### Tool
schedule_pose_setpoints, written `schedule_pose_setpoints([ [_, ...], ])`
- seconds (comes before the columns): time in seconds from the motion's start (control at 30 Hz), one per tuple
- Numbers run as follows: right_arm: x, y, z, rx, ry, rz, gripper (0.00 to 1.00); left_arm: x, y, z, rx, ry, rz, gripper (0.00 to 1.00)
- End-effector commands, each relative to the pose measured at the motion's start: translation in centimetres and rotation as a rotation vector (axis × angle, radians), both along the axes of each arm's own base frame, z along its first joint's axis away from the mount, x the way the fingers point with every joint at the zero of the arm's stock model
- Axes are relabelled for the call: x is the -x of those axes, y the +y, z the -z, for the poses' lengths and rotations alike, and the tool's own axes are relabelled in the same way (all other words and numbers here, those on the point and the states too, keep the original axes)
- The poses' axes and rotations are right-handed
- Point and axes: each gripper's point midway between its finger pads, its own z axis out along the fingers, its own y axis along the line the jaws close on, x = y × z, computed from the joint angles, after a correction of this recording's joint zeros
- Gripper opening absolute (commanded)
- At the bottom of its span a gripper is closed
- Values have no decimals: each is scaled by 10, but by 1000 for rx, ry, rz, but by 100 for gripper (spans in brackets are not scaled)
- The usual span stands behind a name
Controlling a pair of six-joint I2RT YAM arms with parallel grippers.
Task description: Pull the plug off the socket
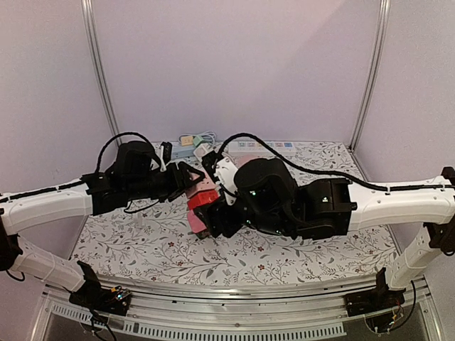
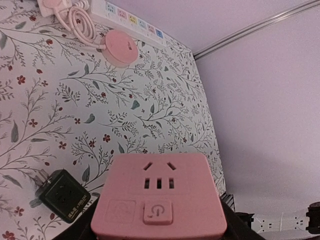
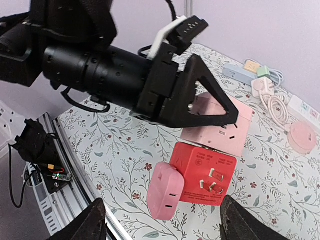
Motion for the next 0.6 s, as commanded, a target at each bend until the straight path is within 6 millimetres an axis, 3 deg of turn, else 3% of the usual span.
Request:
schedule_pose_setpoints([
  [0.0, -39, -31, 7, -16, 65, 216, 80, -7, -1, -43, 152, -106, -23, 2],
  [0.17, -50, -31, 31, -16, 177, 248, 89, -5, -8, -46, 184, -125, 14, 1],
  [0.37, -47, -19, 39, -3, 206, 215, 96, -3, -11, -48, 196, -136, 26, 1],
  [0.57, -59, -12, 50, 31, 206, 258, 97, 4, -22, -45, 187, -131, 64, 1],
])
